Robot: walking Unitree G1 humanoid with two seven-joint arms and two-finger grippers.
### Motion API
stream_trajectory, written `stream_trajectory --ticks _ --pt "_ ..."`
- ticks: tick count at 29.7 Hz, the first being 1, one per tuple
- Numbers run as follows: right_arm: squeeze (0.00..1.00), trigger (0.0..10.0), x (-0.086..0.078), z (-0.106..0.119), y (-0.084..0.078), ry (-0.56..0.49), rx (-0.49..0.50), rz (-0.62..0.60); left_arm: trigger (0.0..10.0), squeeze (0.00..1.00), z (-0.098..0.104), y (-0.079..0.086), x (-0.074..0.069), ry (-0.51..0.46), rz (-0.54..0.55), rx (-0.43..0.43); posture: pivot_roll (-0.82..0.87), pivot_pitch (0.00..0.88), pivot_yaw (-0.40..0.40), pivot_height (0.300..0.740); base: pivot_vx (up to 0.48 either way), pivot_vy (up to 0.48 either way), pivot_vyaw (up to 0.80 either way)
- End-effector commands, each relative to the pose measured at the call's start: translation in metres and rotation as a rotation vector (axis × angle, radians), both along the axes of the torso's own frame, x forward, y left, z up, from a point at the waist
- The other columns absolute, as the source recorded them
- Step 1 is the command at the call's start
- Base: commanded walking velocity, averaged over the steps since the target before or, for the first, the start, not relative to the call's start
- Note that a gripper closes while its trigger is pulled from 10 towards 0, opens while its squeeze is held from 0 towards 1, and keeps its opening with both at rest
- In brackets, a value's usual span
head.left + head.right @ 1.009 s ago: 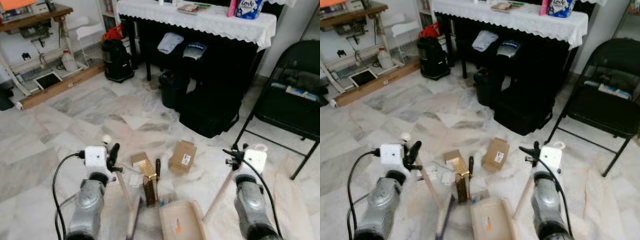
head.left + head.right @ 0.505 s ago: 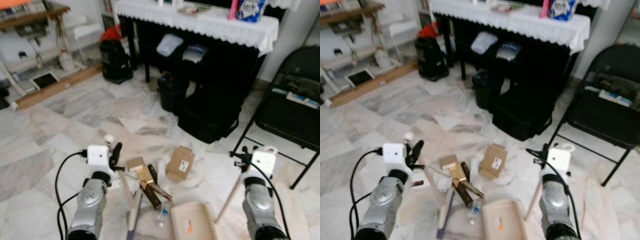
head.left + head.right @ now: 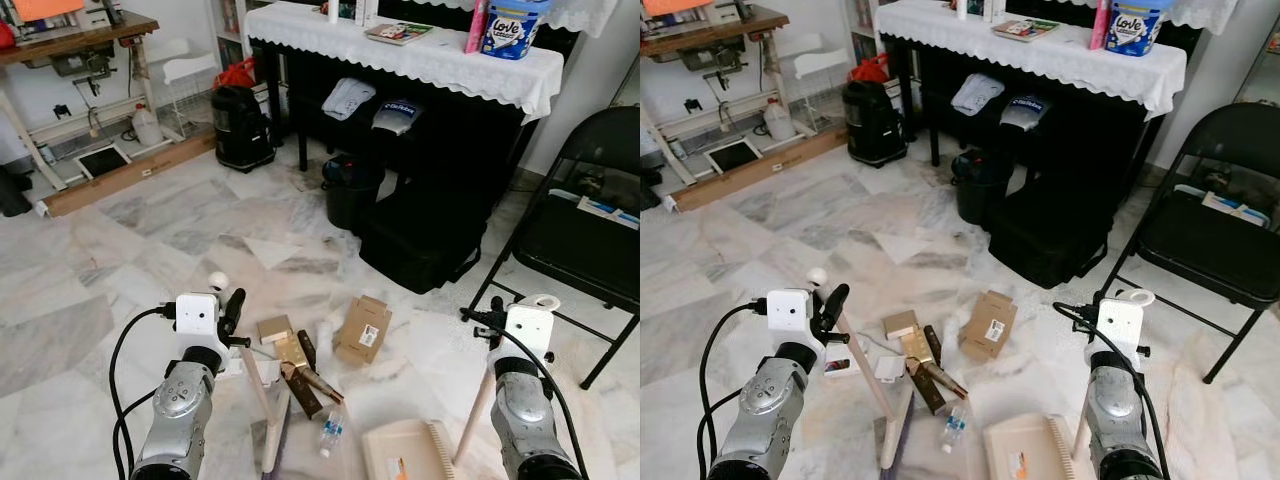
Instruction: Sweep floor
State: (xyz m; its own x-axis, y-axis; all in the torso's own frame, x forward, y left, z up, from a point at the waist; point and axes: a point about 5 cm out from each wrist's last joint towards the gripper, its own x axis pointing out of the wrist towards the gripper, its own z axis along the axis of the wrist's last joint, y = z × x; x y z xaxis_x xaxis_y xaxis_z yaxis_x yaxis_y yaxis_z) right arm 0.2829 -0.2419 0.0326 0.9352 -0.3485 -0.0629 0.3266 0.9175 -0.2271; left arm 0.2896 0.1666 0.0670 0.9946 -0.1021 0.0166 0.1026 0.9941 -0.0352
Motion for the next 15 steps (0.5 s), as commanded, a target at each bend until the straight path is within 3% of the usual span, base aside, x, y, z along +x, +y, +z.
stream_trajectory --ticks 1,11,15 --pt "0.0 10.0 0.002 0.007 -0.007 -0.015 -0.065 -0.02 10.0 0.0 0.007 0.002 0.003 -0.023 -0.011 0.019 0.04 0.0 0.017 0.74 0.0 0.0 0.0" --pt "0.0 10.0 -0.004 0.006 -0.026 0.012 -0.157 -0.214 10.0 0.0 0.009 0.009 -0.002 -0.021 -0.016 0.039 0.08 0.0 0.039 0.74 0.0 0.0 0.0" --pt "0.0 10.0 0.0 0.008 -0.024 -0.01 -0.076 -0.247 10.0 0.0 0.009 0.011 -0.004 -0.015 -0.023 0.046 0.09 0.0 0.049 0.74 0.0 0.0 0.0"
